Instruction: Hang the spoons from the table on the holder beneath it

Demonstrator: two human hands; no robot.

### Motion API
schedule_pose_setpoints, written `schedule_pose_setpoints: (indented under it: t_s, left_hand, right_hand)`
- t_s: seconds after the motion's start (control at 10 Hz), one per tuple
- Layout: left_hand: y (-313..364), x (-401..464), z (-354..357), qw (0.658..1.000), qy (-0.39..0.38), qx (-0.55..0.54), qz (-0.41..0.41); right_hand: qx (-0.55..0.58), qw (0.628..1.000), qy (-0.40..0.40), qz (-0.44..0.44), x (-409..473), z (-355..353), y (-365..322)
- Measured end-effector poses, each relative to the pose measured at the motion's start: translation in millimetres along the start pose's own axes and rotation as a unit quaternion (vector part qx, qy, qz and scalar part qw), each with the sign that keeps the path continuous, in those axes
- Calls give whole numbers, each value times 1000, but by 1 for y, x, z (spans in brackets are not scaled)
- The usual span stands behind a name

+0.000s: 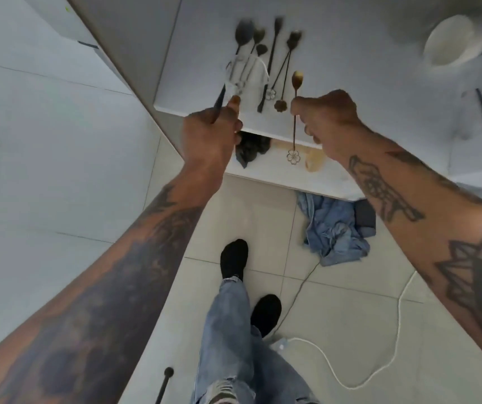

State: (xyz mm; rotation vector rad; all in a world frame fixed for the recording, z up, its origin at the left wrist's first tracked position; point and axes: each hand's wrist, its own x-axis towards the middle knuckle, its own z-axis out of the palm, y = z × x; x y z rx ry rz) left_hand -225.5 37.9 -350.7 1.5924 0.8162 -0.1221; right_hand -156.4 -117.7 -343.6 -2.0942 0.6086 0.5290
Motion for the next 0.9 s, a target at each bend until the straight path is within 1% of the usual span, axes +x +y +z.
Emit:
schedule_pose_setpoints:
  t_s: [0.2, 0.3, 0.4, 0.5, 0.6, 0.8, 0.9]
  left_hand:
    - [16, 68, 33, 1000, -3, 2, 5]
    - [19, 82, 42, 1000, -14, -14, 12]
    - [21, 85, 47, 1000, -17, 7, 24]
    - [20, 86, 49, 998, -17, 52, 26]
    - [18, 85, 46, 997, -16, 60, 34]
    - [17, 65, 34, 999, -1, 39, 38]
    - [22, 45, 26, 998, 12, 39, 42]
  right_hand:
    - [12, 999, 39, 16, 77, 17, -28]
    - [12, 998, 52, 22, 95, 22, -35]
    - [14, 998, 53, 19, 105, 23, -41]
    - [-10, 998, 55, 11, 109, 21, -46]
    - [-10, 998, 55, -3, 110, 17, -47]
    - [-22, 997, 70, -3, 97, 1, -40]
    - [-21, 996, 84, -1, 77, -11, -39]
